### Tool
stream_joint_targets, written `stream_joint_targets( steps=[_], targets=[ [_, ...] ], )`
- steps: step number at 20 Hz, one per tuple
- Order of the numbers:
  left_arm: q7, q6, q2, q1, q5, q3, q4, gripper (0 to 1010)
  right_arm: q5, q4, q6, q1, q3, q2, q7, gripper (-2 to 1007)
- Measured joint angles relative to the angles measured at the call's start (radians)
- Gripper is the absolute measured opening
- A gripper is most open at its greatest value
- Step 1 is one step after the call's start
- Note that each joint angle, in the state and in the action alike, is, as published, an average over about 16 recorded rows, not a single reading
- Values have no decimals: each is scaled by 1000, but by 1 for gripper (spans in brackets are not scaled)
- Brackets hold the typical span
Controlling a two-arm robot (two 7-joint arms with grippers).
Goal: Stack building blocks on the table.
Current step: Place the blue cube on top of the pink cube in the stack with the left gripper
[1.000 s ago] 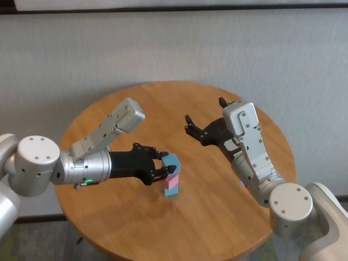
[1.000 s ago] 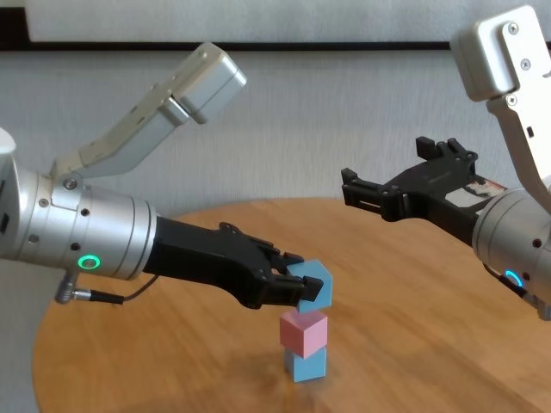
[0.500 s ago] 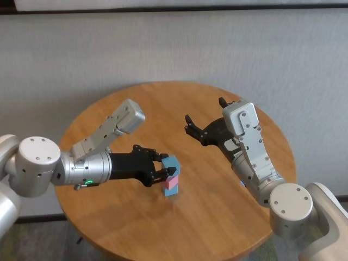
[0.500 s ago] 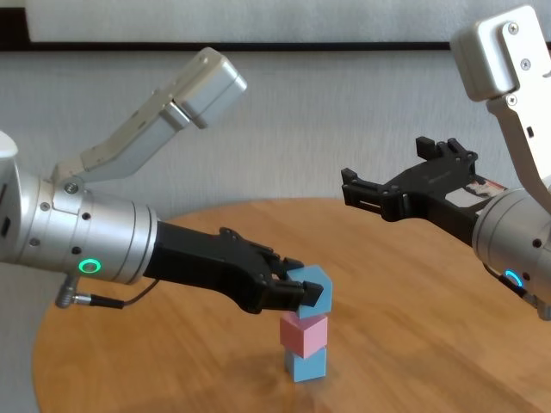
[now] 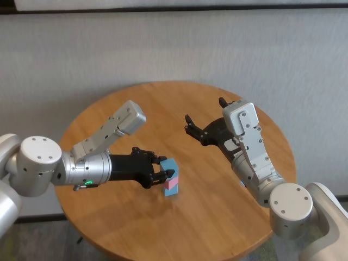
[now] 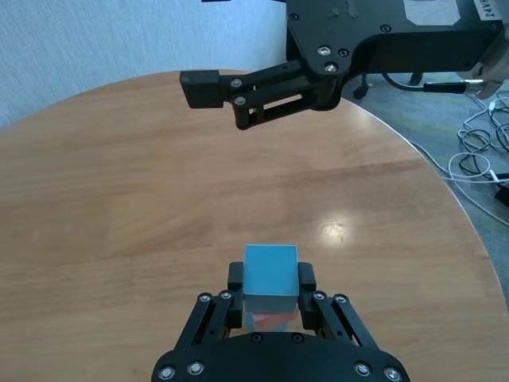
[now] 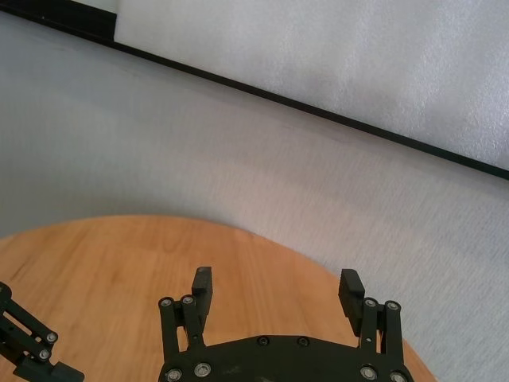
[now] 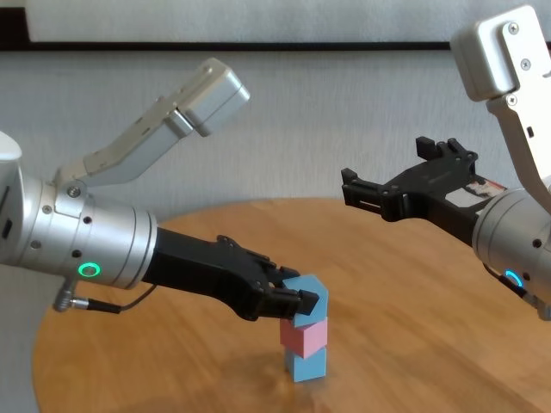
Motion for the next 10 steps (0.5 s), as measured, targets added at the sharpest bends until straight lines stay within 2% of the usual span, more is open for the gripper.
stream_joint_targets(
  steps=[10],
  targets=[
    [3,-14,-4,2,-10,1,9,401,0,0,0,0,0,0,0,1005]
  ],
)
